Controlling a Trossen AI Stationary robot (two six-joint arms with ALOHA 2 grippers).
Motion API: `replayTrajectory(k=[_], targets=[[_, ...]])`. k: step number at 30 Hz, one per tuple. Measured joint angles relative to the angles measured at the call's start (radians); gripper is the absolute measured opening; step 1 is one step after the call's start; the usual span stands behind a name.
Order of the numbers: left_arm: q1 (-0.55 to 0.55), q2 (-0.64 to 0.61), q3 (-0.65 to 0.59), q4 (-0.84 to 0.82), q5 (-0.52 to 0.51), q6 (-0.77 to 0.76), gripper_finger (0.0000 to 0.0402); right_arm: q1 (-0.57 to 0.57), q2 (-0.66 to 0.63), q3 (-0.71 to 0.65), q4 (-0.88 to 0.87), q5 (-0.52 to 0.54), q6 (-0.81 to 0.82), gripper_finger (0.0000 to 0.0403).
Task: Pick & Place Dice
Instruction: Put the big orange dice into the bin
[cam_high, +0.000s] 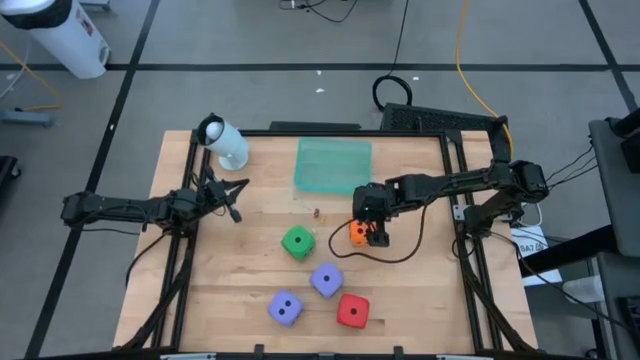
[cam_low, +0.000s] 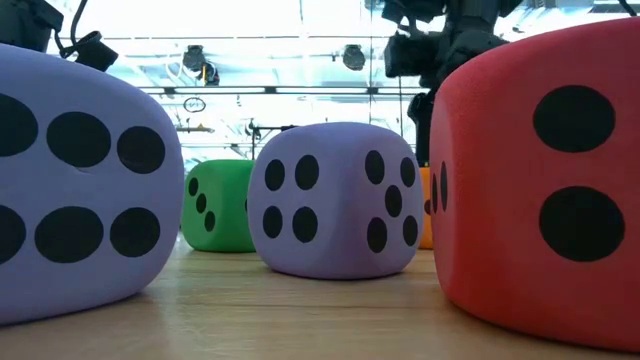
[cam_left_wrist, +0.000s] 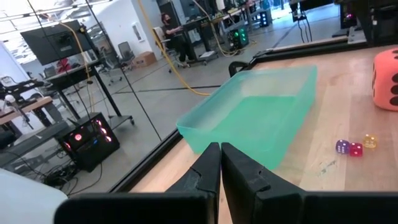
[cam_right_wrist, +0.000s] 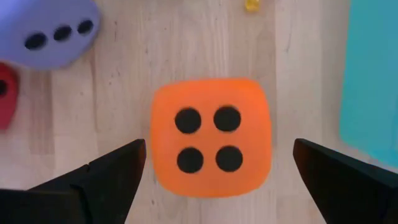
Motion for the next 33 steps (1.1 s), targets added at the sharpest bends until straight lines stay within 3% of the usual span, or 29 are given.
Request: replayTrajectory(k=[8, 21, 33], targets=[[0.0, 0.0, 0.0, 0.001, 0.0, 0.0, 0.0026, 0.022, 0.001, -0.065, 0.077, 0.056, 0.018, 0.04], [0.0, 0.0, 0.0, 0.004, 0.0, 0.016, 0.0026, 0.012, -0.003, -0.13, 0.178, 0.009, 0.013, 0.04], [0.0, 0.0, 0.0, 0.004, 0.0, 0.018, 0.0026, 0.057, -0.003, -0.207, 0.291, 0.045, -0.013, 0.04]])
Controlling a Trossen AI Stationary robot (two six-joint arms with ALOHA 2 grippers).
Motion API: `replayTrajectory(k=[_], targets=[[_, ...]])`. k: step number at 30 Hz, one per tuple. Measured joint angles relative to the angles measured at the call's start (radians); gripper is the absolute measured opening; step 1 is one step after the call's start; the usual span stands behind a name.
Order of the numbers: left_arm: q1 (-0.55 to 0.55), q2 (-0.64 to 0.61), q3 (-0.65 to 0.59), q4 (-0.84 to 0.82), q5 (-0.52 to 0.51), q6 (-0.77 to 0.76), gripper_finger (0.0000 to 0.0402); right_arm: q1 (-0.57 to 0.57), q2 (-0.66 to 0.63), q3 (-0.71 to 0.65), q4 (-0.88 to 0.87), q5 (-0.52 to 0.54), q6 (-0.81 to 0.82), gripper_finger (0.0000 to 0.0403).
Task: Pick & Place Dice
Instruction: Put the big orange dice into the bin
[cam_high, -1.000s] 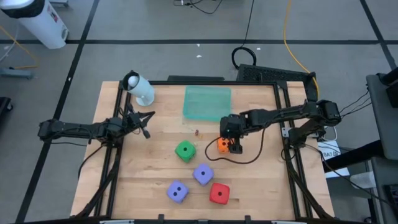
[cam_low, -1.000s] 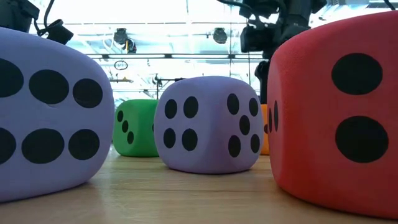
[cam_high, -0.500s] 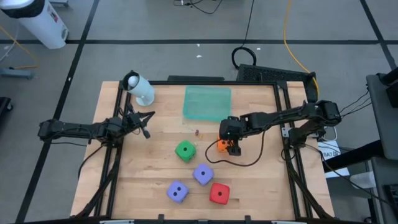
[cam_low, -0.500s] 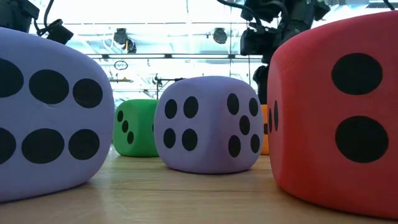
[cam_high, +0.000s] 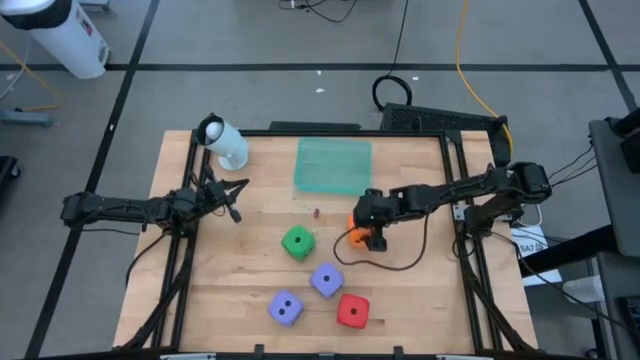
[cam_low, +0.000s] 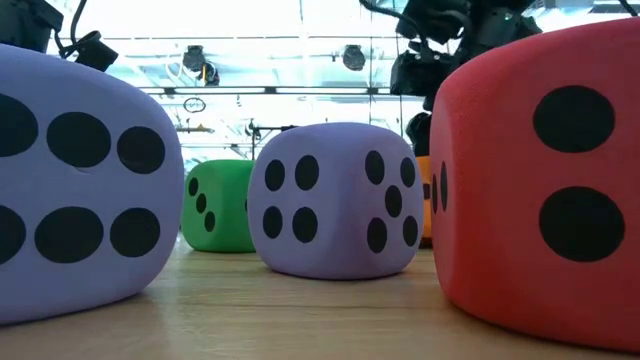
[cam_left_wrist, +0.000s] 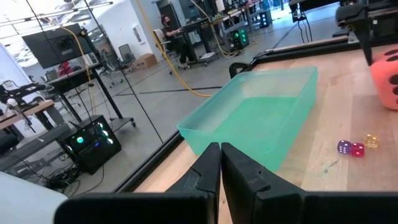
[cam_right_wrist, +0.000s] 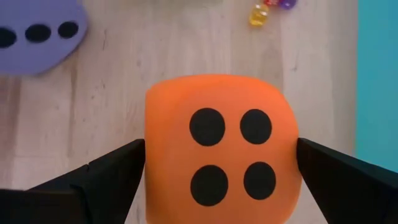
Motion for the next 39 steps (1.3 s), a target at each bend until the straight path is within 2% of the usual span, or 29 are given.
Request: replayTrajectory(k=[5, 12, 17, 33, 39], targets=[[0.0, 0.0, 0.0, 0.0, 0.0, 0.0, 0.0026, 0.072, 0.002, 0.043, -0.042, 0.126, -0.048, 0.04], [0.0, 0.0, 0.0, 0.0, 0.0, -0.002, 0.0026, 0.111, 0.0, 0.098, -0.035, 0.156, -0.028, 0.04], [0.0, 0.0, 0.0, 0.0, 0.0, -0.006, 0.0026, 0.127, 0.0, 0.101, -0.045, 0.219, -0.013, 0.04], [0.0, 0.0, 0.0, -0.001, 0.0, -0.009, 0.0026, 0.13, -0.001, 0.101, -0.07, 0.221, 0.05, 0.04], [0.0, 0.0, 0.0, -0.001, 0.0, -0.008, 0.0026, 0.128, -0.001, 0.101, -0.068, 0.22, -0.013, 0.04]])
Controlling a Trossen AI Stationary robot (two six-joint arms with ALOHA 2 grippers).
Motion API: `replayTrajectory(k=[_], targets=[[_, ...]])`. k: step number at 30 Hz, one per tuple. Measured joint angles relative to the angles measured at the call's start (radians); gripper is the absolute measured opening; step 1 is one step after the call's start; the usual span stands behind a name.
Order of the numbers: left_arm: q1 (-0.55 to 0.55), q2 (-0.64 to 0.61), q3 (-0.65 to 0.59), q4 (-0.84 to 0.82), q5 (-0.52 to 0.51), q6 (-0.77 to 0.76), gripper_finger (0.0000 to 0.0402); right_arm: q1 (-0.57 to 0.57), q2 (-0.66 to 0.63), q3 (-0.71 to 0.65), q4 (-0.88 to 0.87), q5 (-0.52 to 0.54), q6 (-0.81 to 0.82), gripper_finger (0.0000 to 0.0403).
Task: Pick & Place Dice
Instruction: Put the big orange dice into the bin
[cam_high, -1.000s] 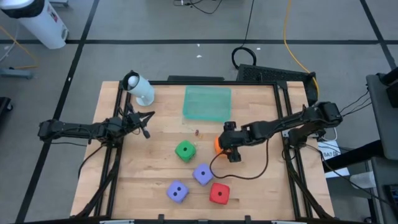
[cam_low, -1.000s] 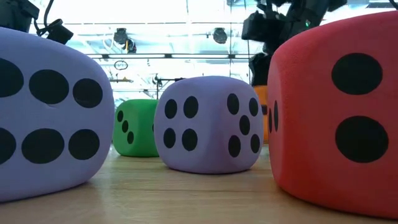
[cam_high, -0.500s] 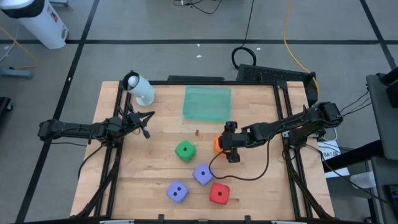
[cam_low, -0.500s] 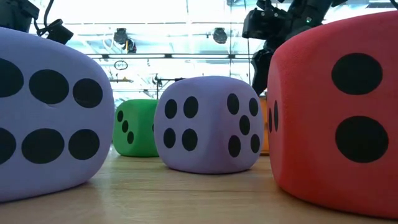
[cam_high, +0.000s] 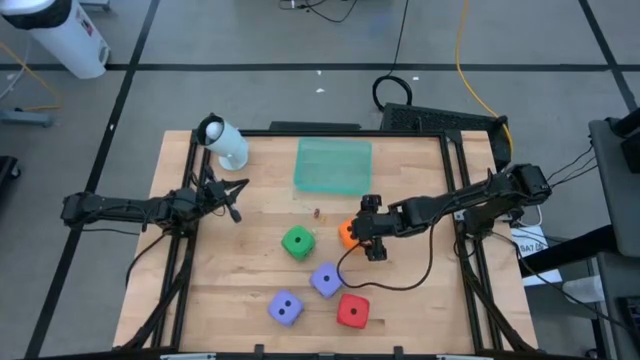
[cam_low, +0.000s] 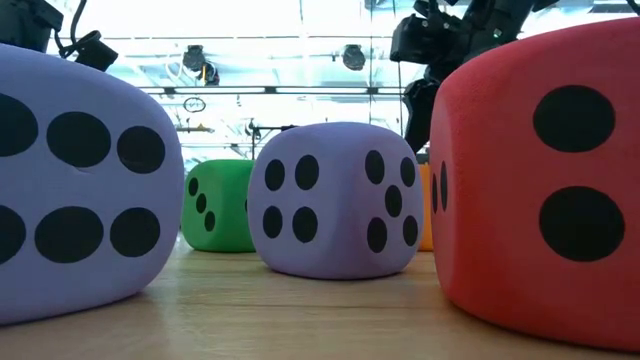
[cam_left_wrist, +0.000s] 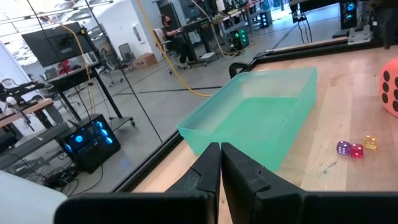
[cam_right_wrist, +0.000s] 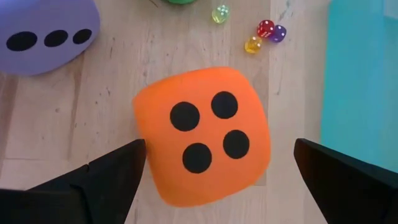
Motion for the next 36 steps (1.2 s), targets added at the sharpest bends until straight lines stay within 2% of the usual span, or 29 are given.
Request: replayTrajectory(k=[18, 36], targets=[[0.0, 0.0, 0.0, -0.003, 0.0, -0.004, 0.0026, -0.13, 0.013, 0.002, 0.057, -0.259, -0.145, 0.04], [0.0, 0.0, 0.0, -0.008, 0.0, -0.002, 0.0026, -0.134, 0.135, 0.005, 0.073, -0.261, -0.158, 0.04]])
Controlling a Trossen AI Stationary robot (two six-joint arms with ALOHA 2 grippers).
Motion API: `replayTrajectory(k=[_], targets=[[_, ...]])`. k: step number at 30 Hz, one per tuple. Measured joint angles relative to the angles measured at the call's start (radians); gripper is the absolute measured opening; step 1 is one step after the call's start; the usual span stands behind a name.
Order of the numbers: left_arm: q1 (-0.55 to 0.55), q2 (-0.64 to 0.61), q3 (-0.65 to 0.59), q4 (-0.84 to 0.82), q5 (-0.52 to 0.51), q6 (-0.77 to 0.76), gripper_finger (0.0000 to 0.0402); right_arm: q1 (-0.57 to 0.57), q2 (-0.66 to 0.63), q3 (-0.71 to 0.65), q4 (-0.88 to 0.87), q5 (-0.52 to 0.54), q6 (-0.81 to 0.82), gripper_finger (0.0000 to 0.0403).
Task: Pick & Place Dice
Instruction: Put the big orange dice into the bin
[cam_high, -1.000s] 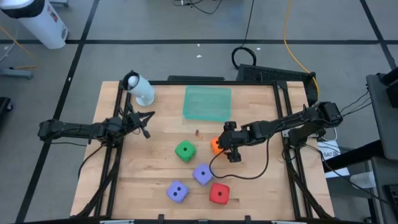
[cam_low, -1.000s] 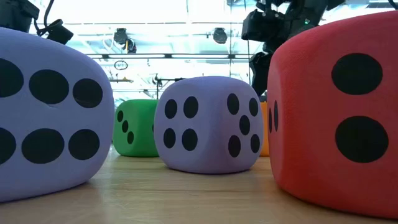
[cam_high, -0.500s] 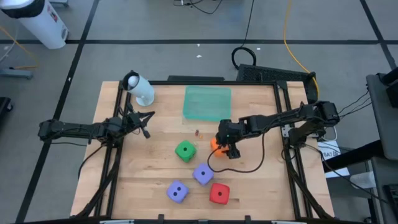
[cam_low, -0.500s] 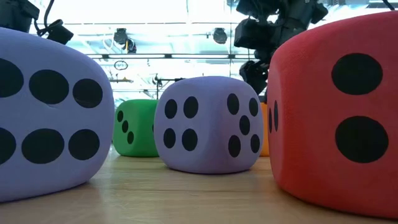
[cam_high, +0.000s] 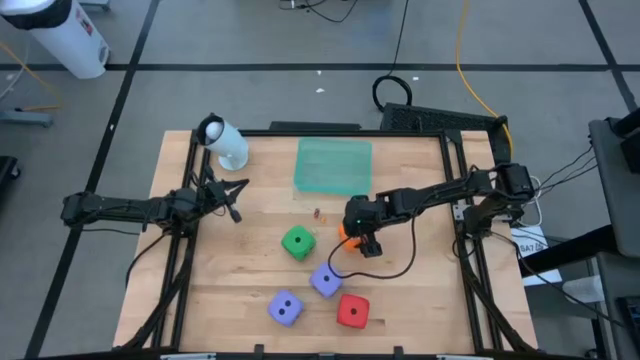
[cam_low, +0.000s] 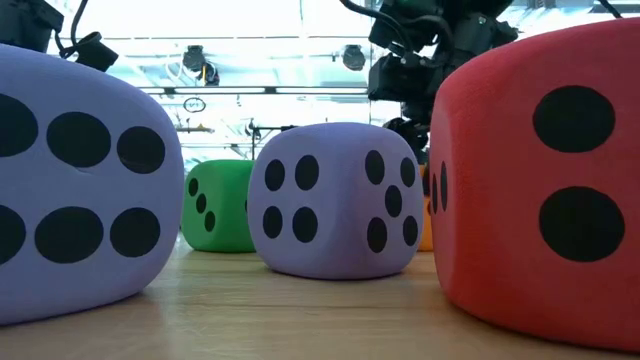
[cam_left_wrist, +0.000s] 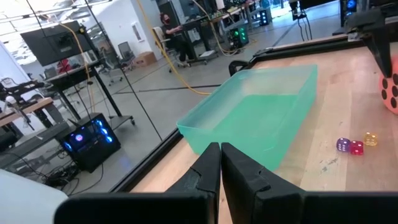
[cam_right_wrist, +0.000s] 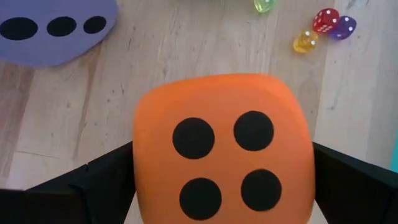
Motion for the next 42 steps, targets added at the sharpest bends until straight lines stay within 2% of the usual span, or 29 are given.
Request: replayTrajectory(k=[13, 17, 35, 42], targets=[[0.0, 0.0, 0.0, 0.0, 0.0, 0.0, 0.0026, 0.002, 0.016, -0.001, -0.002, 0.0, 0.005, 0.0394], [0.0, 0.0, 0.0, 0.0, 0.0, -0.001, 0.0026, 0.003, 0.017, -0.002, 0.014, 0.002, 0.049, 0.0393], [0.0, 0.0, 0.0, 0.0, 0.0, -0.019, 0.0026, 0.001, -0.021, -0.006, 0.029, 0.0, 0.101, 0.0393], [0.0, 0.0, 0.0, -0.002, 0.0, -0.015, 0.0026, -0.015, -0.095, 0.069, -0.043, 0.035, 0.081, 0.0393]])
